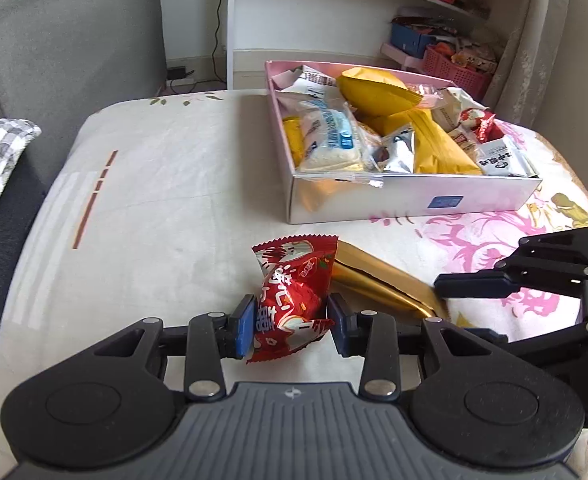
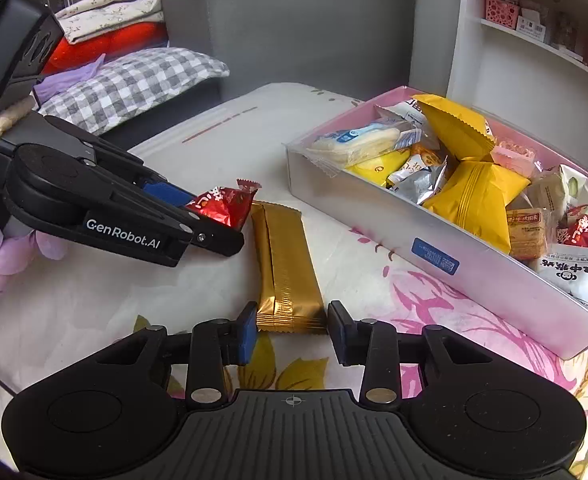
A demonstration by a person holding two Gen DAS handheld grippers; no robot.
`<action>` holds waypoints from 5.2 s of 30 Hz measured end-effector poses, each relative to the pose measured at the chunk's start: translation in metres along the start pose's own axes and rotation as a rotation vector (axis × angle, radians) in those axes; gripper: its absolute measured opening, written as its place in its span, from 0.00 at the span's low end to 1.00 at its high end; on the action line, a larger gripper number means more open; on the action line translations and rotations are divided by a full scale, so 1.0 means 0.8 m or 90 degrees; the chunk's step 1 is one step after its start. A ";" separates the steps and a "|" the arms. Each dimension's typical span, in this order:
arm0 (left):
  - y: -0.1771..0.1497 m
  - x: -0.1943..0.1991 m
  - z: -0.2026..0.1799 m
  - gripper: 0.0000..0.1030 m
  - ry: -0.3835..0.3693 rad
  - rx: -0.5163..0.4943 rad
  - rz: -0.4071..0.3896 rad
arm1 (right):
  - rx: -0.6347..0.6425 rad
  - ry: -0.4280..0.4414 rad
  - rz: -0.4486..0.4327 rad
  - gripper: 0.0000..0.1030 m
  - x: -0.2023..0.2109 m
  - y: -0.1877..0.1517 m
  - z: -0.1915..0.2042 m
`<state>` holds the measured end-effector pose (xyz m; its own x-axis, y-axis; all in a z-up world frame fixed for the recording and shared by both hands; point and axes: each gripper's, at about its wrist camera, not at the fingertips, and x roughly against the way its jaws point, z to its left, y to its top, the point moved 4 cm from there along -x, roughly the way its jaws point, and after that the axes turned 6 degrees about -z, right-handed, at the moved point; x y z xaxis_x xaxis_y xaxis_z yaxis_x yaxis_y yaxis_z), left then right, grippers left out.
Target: Organize snacks
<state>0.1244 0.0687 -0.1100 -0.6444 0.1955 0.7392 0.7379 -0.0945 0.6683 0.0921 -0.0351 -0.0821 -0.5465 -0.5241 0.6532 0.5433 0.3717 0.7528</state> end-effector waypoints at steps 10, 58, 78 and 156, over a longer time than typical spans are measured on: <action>0.000 -0.004 0.009 0.34 0.016 0.024 0.020 | -0.042 -0.057 -0.049 0.57 -0.025 0.007 0.000; 0.055 0.030 -0.061 0.28 -0.025 0.070 -0.078 | -0.169 -0.159 -0.096 0.27 0.125 0.024 -0.070; 0.101 -0.042 -0.107 0.29 0.001 0.021 -0.116 | -0.324 -0.171 -0.167 0.27 0.099 0.035 -0.172; 0.022 0.089 -0.100 1.00 0.133 0.038 -0.056 | -0.325 -0.342 -0.039 0.95 0.178 -0.007 -0.069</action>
<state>0.0757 0.0025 -0.0391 -0.7296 -0.0063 0.6839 0.6838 -0.0262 0.7292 0.0462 -0.1543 0.0020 -0.7509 -0.0365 0.6595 0.6585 -0.1175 0.7433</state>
